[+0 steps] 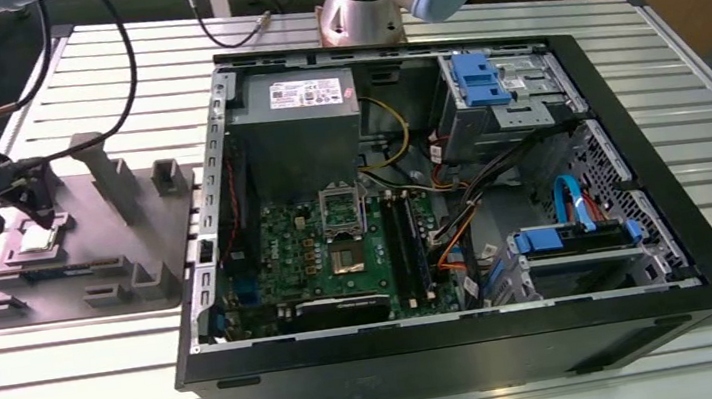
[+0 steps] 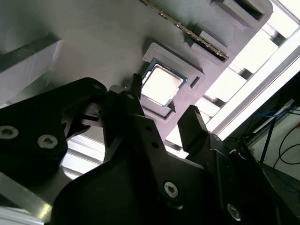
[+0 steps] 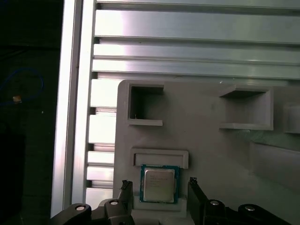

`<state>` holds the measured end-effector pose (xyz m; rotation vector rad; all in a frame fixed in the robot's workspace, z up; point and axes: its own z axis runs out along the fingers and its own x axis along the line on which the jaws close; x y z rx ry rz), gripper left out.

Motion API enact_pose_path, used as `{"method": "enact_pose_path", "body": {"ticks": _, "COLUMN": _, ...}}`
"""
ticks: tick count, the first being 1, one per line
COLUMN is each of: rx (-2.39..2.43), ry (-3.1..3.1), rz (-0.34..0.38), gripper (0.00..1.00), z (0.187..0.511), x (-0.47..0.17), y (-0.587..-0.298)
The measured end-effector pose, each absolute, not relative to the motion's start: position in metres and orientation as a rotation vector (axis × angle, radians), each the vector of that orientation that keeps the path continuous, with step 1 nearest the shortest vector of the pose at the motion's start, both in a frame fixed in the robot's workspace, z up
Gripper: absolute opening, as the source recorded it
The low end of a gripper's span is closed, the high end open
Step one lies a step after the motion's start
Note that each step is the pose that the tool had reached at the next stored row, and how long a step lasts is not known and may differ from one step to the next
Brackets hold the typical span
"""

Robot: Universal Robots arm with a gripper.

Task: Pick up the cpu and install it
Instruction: 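Pick up the cpu and move it towards the insertion slot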

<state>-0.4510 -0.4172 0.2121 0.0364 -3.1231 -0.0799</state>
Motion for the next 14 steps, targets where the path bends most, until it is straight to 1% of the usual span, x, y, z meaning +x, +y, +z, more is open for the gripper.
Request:
{"method": "enact_pose_path", "body": {"ticks": 1, "rx": 0.036, "ry": -3.123, "rz": -0.08, "gripper": 0.54, "z": 0.212, "x": -0.451, "y": -0.417}}
{"method": "enact_pose_path", "body": {"ticks": 2, "rx": 0.033, "ry": -3.124, "rz": -0.08, "gripper": 0.6, "z": 0.211, "x": -0.451, "y": -0.417}}
{"method": "enact_pose_path", "body": {"ticks": 14, "rx": 0.009, "ry": -3.124, "rz": -0.08, "gripper": 0.6, "z": 0.198, "x": -0.451, "y": -0.417}}
